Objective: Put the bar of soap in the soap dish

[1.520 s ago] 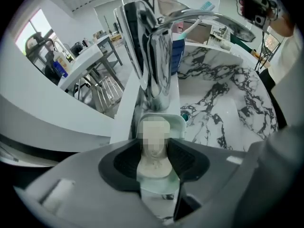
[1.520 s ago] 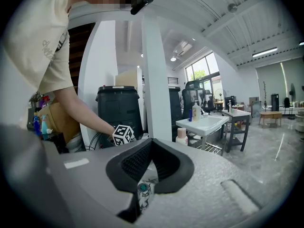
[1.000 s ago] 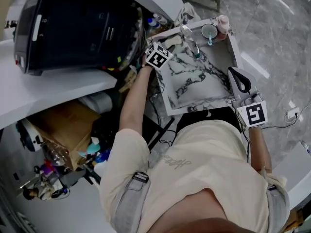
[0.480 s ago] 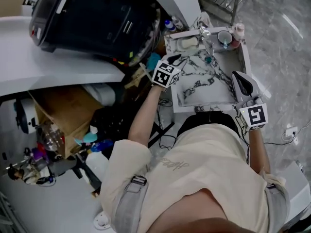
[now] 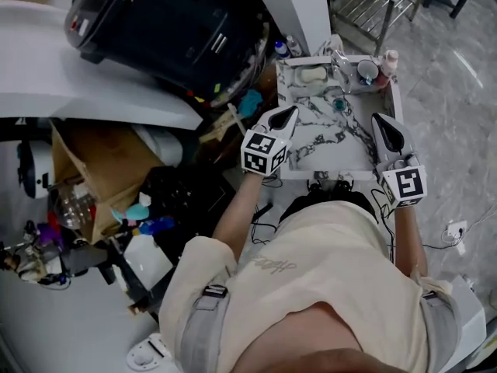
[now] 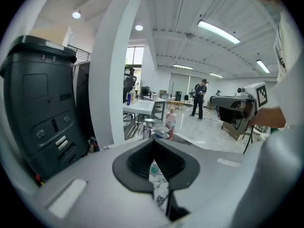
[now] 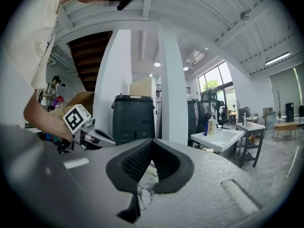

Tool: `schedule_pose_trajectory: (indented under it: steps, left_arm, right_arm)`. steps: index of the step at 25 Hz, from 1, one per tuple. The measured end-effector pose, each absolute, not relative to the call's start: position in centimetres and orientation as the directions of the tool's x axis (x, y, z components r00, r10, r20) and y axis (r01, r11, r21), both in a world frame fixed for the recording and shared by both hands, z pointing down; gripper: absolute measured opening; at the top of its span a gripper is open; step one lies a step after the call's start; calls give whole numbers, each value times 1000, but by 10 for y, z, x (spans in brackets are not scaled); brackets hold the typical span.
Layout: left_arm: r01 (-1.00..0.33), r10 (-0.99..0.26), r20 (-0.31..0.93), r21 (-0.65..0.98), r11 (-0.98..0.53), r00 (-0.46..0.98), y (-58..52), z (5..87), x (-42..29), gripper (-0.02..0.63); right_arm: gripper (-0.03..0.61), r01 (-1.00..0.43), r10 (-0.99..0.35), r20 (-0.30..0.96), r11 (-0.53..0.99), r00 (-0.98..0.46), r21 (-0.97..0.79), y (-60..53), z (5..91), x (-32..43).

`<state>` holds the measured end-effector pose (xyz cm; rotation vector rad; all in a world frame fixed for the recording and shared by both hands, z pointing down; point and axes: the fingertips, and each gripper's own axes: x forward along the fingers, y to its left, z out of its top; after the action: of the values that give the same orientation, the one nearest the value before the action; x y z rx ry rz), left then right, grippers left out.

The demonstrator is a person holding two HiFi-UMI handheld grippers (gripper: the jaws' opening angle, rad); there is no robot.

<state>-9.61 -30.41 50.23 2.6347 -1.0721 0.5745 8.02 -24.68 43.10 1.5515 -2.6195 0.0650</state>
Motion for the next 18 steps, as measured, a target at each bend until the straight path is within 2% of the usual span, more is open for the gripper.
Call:
schedule_pose_trajectory:
  steps: [8,18]
  left_arm:
    - [-764,-721,309,27,-645,620,-288,437,-121,15]
    - [-808,-797,162,2,-590,582,-289,374,-136,15]
  right_arm:
    - [-2,-878,-878,44,478,-477,27,-247,401,73]
    - [-2,-868,-870,-17,490,-493,85,-248,361,71]
